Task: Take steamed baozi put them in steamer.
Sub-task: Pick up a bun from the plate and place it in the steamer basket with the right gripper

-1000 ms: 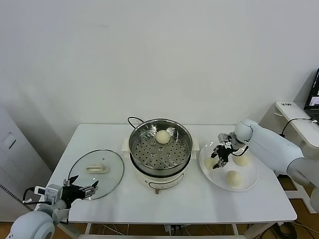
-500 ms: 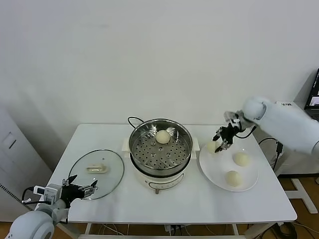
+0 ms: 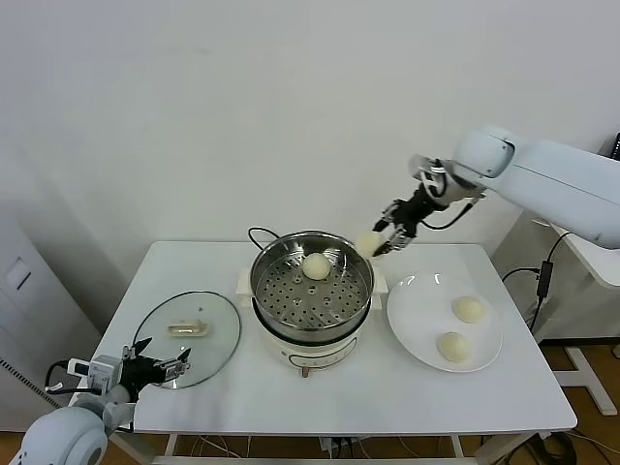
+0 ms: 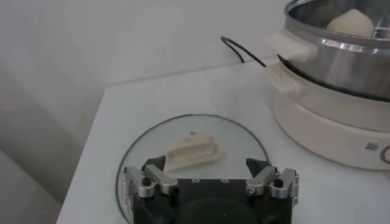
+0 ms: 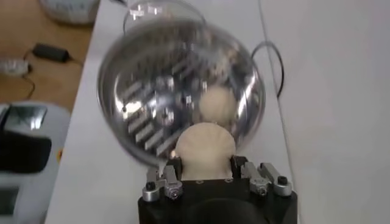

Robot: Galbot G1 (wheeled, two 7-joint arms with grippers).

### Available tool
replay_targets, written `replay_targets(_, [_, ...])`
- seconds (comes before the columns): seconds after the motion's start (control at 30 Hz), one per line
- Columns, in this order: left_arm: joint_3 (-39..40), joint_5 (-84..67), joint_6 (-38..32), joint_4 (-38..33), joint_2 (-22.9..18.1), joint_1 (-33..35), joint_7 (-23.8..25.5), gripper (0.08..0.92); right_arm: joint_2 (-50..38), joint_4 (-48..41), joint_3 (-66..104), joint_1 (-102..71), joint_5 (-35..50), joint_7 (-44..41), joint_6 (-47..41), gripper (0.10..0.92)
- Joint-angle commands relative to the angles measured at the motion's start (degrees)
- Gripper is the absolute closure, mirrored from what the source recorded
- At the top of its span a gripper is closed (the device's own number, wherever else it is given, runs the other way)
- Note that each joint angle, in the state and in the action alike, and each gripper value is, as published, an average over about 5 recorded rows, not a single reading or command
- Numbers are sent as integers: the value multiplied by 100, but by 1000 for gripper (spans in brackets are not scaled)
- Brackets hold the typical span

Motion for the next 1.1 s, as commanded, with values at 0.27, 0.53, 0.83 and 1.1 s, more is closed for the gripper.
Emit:
replay_targets(0.27, [15,11,-9,-1,29,-21,0,177,1489,296,-171,-499,831,1488,-1143,525])
replay_targets(0.53, [33,24,-3,-35,7,-25,-2,177,1759,150,-141,-962,754,1953,-1414,525])
replay_targets(0.83, [48,55,-15,-30,-11,-24,2,177,2055,-263,39,-1310,614,2235,-1522,525])
replay_targets(1.1, [16,45,-22,-33,12,-17,7,177,2127,-406,108,-1464,501,2367,-1584,525])
